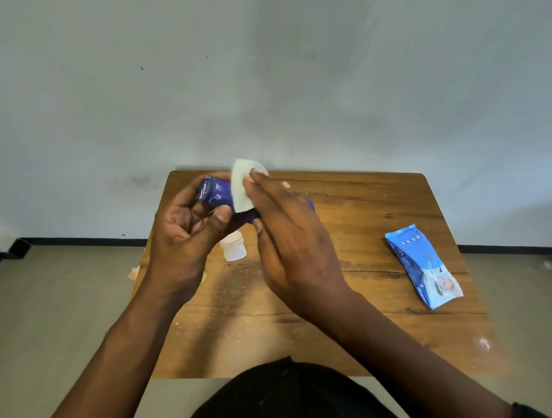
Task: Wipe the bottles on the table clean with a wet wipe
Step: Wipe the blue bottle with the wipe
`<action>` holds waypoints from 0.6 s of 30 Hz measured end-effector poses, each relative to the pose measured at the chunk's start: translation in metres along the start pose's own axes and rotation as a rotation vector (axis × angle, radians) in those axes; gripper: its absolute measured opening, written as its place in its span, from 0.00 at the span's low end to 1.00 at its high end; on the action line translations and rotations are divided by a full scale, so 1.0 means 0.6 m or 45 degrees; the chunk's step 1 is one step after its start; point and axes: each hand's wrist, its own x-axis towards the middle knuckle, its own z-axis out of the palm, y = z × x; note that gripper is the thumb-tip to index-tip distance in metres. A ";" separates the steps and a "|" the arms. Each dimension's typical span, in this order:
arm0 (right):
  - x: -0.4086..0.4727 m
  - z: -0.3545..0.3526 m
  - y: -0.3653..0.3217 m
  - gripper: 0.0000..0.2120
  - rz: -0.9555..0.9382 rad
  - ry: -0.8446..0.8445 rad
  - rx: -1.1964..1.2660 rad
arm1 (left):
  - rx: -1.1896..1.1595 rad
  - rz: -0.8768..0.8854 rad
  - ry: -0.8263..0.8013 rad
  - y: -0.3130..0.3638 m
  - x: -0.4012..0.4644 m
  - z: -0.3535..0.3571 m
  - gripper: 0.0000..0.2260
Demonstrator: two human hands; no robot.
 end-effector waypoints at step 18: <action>0.001 -0.045 0.009 0.18 0.227 0.081 0.110 | 0.379 0.286 -0.192 0.043 -0.009 -0.006 0.16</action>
